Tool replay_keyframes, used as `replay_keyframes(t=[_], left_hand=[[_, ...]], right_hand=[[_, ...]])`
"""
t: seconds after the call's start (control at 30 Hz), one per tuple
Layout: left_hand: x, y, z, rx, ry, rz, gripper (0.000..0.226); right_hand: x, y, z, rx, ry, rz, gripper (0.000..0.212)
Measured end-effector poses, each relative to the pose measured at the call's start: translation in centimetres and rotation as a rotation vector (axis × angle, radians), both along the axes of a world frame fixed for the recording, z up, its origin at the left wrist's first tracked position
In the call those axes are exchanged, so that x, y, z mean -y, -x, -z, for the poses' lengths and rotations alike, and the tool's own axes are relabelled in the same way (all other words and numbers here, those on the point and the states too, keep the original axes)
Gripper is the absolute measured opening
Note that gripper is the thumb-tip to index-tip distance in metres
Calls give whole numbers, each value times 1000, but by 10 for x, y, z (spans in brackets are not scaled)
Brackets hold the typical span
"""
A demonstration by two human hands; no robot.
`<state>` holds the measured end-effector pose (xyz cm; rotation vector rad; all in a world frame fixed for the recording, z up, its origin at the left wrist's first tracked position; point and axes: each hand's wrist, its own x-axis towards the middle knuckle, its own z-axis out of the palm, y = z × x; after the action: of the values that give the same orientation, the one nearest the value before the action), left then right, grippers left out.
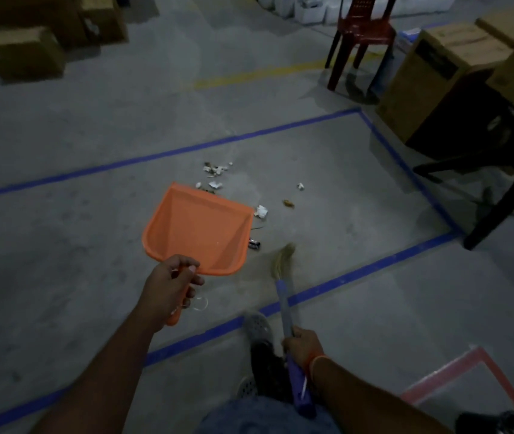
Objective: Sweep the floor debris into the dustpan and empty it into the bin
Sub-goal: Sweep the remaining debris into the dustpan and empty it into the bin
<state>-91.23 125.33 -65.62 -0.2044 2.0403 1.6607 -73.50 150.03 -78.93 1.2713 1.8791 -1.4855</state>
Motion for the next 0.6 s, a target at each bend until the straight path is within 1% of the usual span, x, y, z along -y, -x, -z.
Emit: replay_keyframes(t=[0.07,0.17,0.23,0.33,0.37,0.43,0.53,0.6], left_hand=[[2,17,0,-13,-4,-4,12],[6,49,2,-18,-1,-19,12],[9,71,3,-10,13,-29,12],[14,106,0,0,37,-38,12],[16,118,-2,-2,44,-38,12],[21,143,-6,-17,54,-48,12],[23,179,-8,-45,55,-77,13],[19,197,-8,-43,44,-90,14]], right_hand=[[-1,25,18,5,17,-66,3],[-2,73,42,-21,88,-115,21],[2,112,31,-50,110,-131,26],[3,161,20,-105,155,-116,16],[3,172,17,-121,163,-100,16],[2,190,7,-171,150,-81,24],[-7,199,-5,-209,152,-42,52],[-15,197,-10,-223,142,-16,56]])
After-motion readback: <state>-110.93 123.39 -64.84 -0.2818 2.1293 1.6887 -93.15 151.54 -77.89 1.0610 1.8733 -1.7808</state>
